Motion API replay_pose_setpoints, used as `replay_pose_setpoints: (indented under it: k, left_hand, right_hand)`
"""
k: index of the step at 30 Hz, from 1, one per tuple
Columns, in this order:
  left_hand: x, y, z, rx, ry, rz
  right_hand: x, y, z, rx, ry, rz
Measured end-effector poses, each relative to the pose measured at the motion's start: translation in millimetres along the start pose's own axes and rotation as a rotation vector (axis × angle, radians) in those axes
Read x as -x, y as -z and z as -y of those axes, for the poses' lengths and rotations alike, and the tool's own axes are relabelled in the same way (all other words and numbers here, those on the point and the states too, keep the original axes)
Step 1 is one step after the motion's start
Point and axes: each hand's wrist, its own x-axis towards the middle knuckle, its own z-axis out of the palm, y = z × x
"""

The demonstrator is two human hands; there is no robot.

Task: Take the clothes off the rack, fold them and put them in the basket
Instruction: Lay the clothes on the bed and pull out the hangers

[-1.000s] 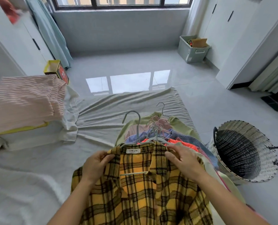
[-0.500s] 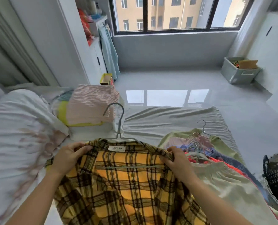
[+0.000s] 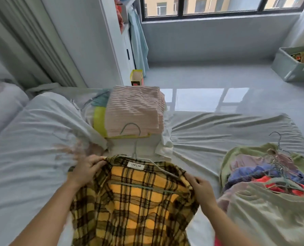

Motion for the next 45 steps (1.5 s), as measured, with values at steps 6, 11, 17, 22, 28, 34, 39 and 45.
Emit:
replay_pose_setpoints:
  k: [6,11,17,22,28,34,39,45]
  left_hand:
    - [-21.9,-70.2,11.4,0.089,0.041,0.191]
    - [-22.5,-104.1,-18.0,0.267,-0.133,0.23]
    - [-30.2,-94.8,11.5,0.196,-0.242,0.359]
    - [-19.8,-54.2,48.7,0.35,-0.15,0.476]
    - [-22.0,-73.6,47.8,0.266,-0.066,0.369]
    - [-43.5,-101.8,39.4,0.223,0.015,0.346]
    - [-39.2,-118.2,106.7,-0.522,0.12,0.665]
    - [-21.4,-149.8,113.4,-0.248,0.294,0.574]
  right_hand:
    - [-23.4,0.4,-34.1,0.254,-0.066,-0.045]
    - [-33.3,-0.1,-45.2,0.146,-0.146,-0.05]
    - [-46.9,-11.0,-38.1,0.338,-0.088,-0.018]
    - [-61.5,-10.9,-49.2,0.663,-0.098,0.016]
    - [-33.0,-41.0,-15.7,0.281,-0.225,0.55]
    - [-22.8,-37.0,-23.5,0.453,-0.13,0.64]
    - [-36.3,32.8,-22.2,0.284,-0.246,0.393]
    - [-50.0,78.1,-5.9,0.176,-0.16,0.145]
